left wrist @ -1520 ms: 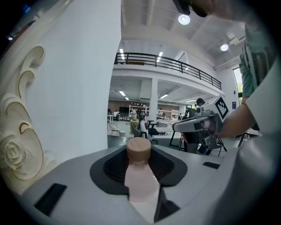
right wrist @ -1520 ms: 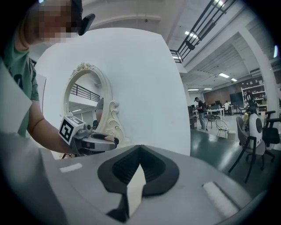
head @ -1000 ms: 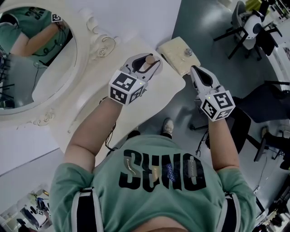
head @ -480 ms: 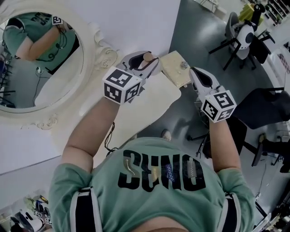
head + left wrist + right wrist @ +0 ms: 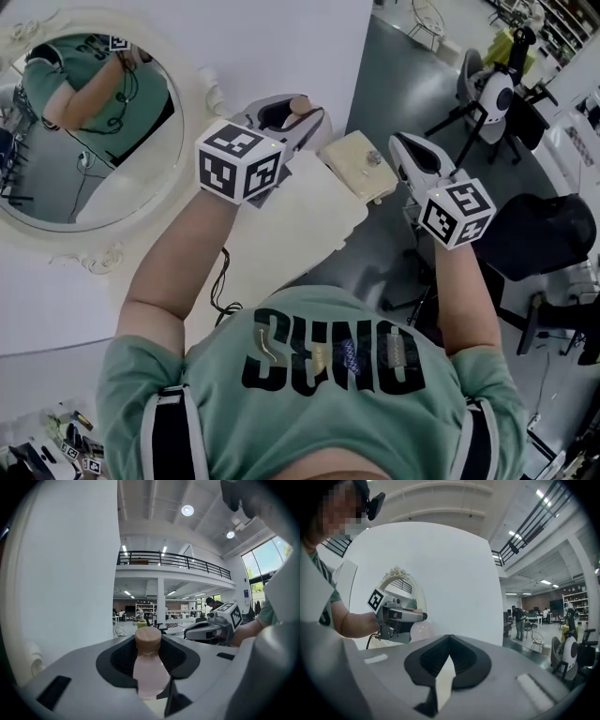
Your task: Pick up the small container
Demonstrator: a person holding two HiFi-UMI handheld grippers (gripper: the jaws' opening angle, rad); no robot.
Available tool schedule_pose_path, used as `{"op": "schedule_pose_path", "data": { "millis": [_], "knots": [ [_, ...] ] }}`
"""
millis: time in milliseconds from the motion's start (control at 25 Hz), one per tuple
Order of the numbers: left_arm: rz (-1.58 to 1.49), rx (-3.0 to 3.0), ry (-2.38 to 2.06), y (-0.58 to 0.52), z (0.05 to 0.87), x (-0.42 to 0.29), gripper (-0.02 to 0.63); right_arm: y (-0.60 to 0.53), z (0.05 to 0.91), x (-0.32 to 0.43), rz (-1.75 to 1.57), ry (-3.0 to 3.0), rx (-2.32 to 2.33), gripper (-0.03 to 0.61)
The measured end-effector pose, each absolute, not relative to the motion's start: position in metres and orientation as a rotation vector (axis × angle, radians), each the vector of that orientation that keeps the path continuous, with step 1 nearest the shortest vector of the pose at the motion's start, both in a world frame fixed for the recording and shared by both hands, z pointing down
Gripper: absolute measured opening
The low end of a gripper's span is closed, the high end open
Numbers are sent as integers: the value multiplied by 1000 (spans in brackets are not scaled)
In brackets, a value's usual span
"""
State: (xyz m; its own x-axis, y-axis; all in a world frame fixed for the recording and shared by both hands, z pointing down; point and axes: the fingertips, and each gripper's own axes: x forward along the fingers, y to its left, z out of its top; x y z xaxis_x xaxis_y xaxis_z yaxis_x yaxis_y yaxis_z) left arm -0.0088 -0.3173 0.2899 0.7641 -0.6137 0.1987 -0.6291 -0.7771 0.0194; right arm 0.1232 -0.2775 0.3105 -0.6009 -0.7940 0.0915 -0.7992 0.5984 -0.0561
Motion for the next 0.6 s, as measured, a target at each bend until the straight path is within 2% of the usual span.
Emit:
{"op": "schedule_pose_path", "data": {
  "millis": [600],
  "knots": [
    [312, 2986, -1014, -306, 182, -6, 137, -269, 238, 122, 29, -2827, 1379, 11]
  ]
}}
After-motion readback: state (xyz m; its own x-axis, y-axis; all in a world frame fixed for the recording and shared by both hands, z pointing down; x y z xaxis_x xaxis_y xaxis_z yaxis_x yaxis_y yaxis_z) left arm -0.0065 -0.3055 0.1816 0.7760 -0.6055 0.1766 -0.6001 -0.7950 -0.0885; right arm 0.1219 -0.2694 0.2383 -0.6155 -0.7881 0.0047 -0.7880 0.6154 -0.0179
